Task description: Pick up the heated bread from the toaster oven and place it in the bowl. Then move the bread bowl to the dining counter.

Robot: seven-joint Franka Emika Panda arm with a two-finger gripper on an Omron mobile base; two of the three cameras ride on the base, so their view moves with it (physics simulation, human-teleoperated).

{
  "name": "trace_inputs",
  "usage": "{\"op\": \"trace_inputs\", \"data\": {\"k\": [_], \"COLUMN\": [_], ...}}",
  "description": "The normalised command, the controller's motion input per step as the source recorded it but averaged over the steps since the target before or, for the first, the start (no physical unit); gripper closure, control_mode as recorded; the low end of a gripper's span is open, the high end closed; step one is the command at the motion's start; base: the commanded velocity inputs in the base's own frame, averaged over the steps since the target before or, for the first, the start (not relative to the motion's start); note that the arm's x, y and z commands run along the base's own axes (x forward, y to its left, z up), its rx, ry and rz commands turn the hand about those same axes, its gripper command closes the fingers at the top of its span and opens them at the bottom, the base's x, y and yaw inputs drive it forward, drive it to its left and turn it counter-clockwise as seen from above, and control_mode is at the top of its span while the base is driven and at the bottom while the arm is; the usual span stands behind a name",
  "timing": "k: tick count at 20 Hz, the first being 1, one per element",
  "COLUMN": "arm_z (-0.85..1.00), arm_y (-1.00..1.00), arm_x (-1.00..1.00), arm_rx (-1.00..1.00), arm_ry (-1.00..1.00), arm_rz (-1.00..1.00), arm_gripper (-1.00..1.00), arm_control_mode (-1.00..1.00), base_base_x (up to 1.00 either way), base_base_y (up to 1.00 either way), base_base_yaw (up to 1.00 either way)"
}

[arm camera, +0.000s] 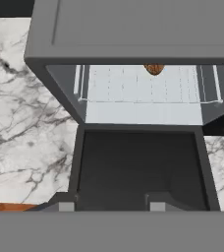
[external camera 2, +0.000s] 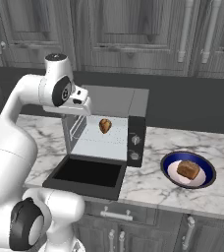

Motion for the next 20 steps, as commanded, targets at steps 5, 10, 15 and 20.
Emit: {"op": "trace_inputs", "data": {"k": [5,10,15,20], "arm_z": [-0.07,-0.54,-0.51,-0.36], "arm_y": [0.02,-0.15,-0.29,-0.52], "arm_x": [-0.19,-0.07,0.02,0.01], "arm_rx": [-0.01,0.01,0.00,0.00], "arm_ry": [0.00,-0.03,-0.09,-0.20], "arm_rz": [0.00,-0.07,0.00,0.00], "arm_gripper": [-1.00,-1.00,-1.00,-1.00], "arm_control_mode": [-1.00,-1.00,-1.00,-1.00], "base_base_x": [0.00,0.00,0.00,0.00], "base_base_y": [0.00,0.00,0.00,0.00], "base_base_yaw": [0.00,0.00,0.00,0.00]}}
